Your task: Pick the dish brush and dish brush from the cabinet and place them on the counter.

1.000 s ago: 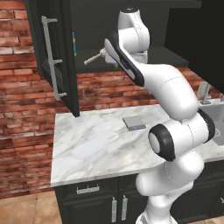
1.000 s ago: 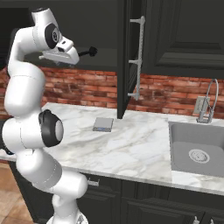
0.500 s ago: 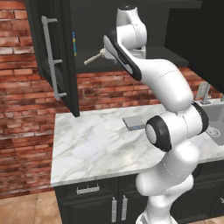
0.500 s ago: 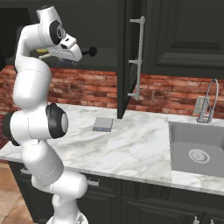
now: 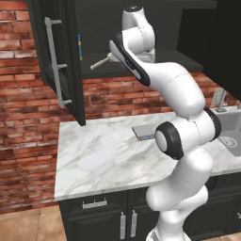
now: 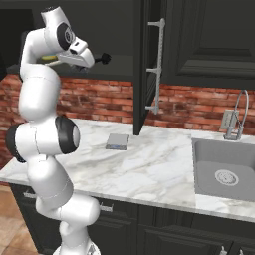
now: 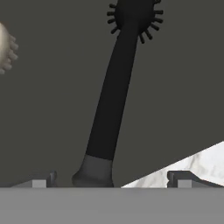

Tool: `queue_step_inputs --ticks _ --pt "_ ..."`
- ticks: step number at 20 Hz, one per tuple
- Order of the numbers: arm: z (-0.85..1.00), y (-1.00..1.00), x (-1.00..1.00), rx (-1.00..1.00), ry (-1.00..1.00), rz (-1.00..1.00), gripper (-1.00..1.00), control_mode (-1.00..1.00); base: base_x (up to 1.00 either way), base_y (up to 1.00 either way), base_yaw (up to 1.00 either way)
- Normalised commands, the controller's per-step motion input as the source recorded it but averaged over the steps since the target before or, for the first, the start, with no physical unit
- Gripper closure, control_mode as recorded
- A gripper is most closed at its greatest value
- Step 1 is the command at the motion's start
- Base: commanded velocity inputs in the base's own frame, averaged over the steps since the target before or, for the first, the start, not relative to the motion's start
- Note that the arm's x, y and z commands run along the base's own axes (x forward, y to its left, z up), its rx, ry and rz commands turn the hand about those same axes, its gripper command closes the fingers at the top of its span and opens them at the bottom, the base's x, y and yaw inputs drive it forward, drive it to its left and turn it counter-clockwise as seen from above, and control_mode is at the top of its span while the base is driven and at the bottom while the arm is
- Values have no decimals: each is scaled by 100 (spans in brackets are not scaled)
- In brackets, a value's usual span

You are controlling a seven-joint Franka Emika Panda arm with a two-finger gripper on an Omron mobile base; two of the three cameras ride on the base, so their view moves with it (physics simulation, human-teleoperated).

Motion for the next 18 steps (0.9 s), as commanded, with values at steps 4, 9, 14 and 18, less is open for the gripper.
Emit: queue_step_inputs --ticks 4,9,14,18 --pt "-2 0 0 -4 -17 0 -100 -100 0 0 0" --pt "0 -4 3 -2 -17 0 -100 -100 0 0 0" --pt "0 -6 13 -2 -7 0 -100 -100 0 0 0" --pt "0 -4 17 -2 -5 0 -100 -100 0 0 0"
